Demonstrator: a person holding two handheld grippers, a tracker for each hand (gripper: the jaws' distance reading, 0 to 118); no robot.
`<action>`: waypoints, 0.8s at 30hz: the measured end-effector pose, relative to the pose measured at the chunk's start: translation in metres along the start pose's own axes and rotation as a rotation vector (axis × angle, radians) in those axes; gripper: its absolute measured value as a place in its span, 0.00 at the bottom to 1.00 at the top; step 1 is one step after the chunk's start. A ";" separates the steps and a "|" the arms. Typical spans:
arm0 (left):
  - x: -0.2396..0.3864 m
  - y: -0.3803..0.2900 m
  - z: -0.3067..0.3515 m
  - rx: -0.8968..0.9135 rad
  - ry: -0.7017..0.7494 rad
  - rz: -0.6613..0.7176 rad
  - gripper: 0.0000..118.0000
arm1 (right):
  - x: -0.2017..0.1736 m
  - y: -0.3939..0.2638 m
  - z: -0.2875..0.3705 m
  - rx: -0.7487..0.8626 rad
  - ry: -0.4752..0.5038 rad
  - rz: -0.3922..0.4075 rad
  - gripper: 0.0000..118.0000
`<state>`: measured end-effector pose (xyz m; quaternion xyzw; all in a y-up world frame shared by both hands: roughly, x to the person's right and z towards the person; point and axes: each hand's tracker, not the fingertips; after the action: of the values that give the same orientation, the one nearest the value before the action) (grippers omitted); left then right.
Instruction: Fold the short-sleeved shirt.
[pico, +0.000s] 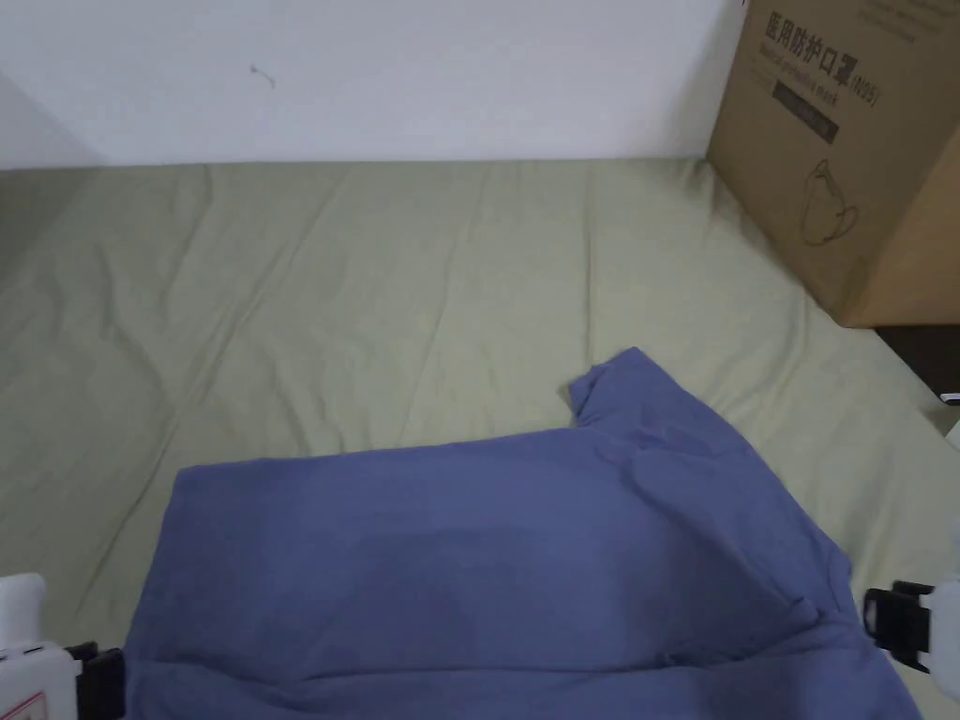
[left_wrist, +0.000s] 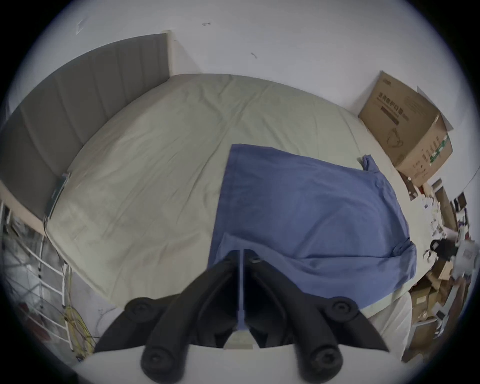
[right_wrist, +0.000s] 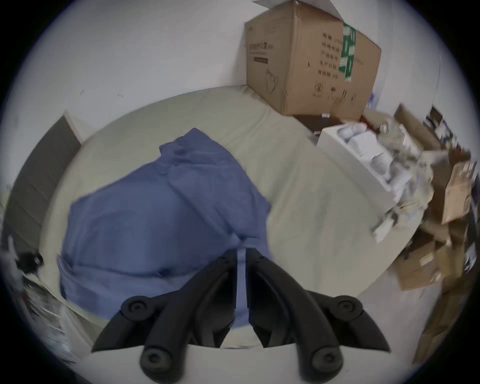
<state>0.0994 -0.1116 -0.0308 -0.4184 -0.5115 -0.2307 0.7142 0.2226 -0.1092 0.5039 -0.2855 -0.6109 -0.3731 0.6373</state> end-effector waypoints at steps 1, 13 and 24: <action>0.002 0.004 -0.013 -0.020 -0.021 -0.004 0.00 | 0.000 0.003 -0.017 -0.053 0.038 -0.030 0.02; 0.018 0.071 -0.066 -0.006 -0.039 -0.011 0.00 | -0.027 0.143 -0.150 -0.100 0.020 0.123 0.79; 0.012 0.087 -0.108 -0.047 -0.088 0.054 0.03 | -0.035 0.185 -0.260 -0.213 -0.047 0.198 0.57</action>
<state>0.2281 -0.1531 -0.0646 -0.4584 -0.5254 -0.2047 0.6869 0.5229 -0.2142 0.4624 -0.4191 -0.5514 -0.3642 0.6226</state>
